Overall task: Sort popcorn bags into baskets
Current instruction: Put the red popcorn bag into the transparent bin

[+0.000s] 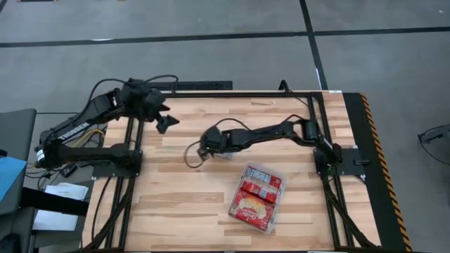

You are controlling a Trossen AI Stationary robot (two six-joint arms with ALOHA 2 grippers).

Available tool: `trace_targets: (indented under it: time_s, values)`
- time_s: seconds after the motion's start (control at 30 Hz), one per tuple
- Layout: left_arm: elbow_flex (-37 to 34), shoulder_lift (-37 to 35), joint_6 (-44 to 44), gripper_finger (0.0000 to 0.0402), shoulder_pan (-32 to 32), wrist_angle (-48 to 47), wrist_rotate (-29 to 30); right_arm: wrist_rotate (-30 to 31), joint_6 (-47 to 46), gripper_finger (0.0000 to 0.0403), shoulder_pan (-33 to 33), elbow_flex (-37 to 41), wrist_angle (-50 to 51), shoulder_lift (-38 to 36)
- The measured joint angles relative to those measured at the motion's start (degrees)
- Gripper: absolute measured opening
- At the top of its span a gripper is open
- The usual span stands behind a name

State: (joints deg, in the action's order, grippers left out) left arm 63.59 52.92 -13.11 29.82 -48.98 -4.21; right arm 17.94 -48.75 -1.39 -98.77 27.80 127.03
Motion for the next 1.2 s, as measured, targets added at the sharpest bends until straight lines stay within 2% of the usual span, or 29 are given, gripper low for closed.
trace_targets:
  time_s: [0.17,0.33,0.53,0.63,0.83,1.0,1.13,1.2]
  values:
    - [0.0,0.0,-2.6,0.0389,-1.6,-6.5,-0.3,0.8,5.1,0.0019,1.4,-6.1,1.4,-2.1]
    - [0.0,2.3,-3.6,0.0389,-3.1,-4.3,-0.1,1.5,3.6,0.0027,2.4,-7.2,7.7,-4.9]
    - [0.0,3.1,-4.7,0.0389,-3.7,-1.0,5.7,2.0,-0.7,0.0022,5.8,-7.1,15.7,-8.0]
    - [0.0,2.8,-4.9,0.0389,-3.8,-1.9,7.7,2.2,-2.1,0.0019,8.1,-7.2,16.6,-9.5]
    - [0.0,8.4,-5.7,0.0389,-0.3,-8.1,1.8,4.6,-7.1,0.0028,12.3,-7.2,19.4,-10.9]
    - [0.0,14.8,-2.9,0.0389,-0.4,-5.3,-0.9,5.9,-11.7,0.0031,13.7,-7.2,22.5,-10.8]
    - [0.0,19.0,-3.6,0.0389,-0.3,-5.9,0.3,6.7,-14.6,0.0022,14.2,-7.2,23.7,-10.8]
    - [0.0,21.2,-0.6,0.0389,-0.1,-6.1,-0.7,8.0,-15.8,0.0019,14.8,-7.2,24.4,-10.8]
